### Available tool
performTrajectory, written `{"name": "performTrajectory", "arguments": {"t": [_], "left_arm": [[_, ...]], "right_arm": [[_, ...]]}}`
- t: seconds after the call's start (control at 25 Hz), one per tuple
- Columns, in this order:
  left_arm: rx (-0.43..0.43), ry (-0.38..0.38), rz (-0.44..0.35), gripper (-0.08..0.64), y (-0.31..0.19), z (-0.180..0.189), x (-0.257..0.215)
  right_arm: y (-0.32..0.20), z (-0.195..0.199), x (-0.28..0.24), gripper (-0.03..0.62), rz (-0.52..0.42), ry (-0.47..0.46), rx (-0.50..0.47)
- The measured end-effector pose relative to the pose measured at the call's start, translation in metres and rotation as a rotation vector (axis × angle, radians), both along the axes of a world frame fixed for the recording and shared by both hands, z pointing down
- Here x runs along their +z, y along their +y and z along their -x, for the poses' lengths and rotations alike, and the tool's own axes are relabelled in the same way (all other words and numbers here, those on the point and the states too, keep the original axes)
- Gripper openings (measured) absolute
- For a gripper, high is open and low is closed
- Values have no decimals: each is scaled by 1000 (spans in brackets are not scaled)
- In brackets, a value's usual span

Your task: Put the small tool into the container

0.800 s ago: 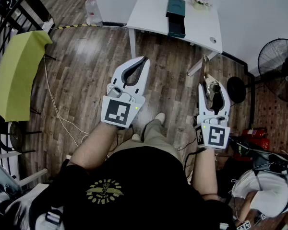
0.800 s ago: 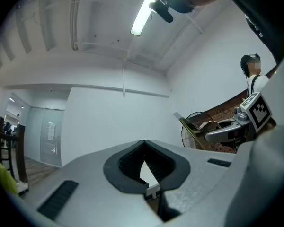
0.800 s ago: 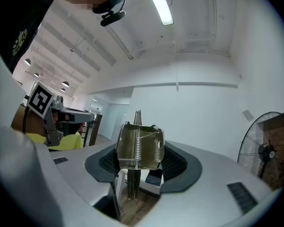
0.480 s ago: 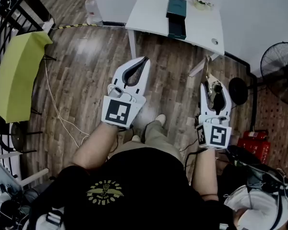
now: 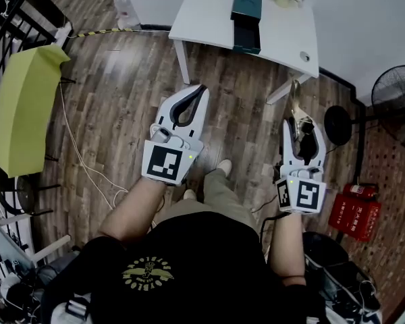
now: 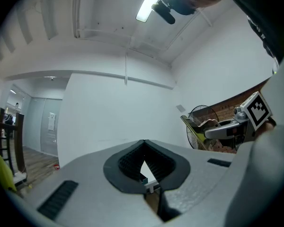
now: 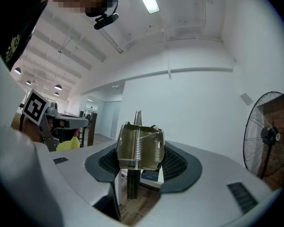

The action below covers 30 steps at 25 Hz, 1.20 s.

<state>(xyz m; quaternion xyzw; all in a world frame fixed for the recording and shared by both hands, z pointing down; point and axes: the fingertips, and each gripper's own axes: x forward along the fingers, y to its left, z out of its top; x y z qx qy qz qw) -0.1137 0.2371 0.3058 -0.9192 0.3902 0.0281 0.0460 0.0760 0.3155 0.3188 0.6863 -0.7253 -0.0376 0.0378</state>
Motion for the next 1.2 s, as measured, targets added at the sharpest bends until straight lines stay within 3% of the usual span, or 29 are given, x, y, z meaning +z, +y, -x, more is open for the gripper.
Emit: {"name": "performTrajectory", "arguments": {"t": [0.4,0.88,1.2], "left_arm": [[-9,-20,25,7,-56,-41,21],[-80,-41,-18,8,-109,-75,5],[-139,-26,2,8,-130,-87,-10]], "right_arm": [[-52,-46,17,224,22,-21,12],[-115,-80,10,224,4,-56,-65],[-143,-105,-5,224,-3,-66,-111]]}}
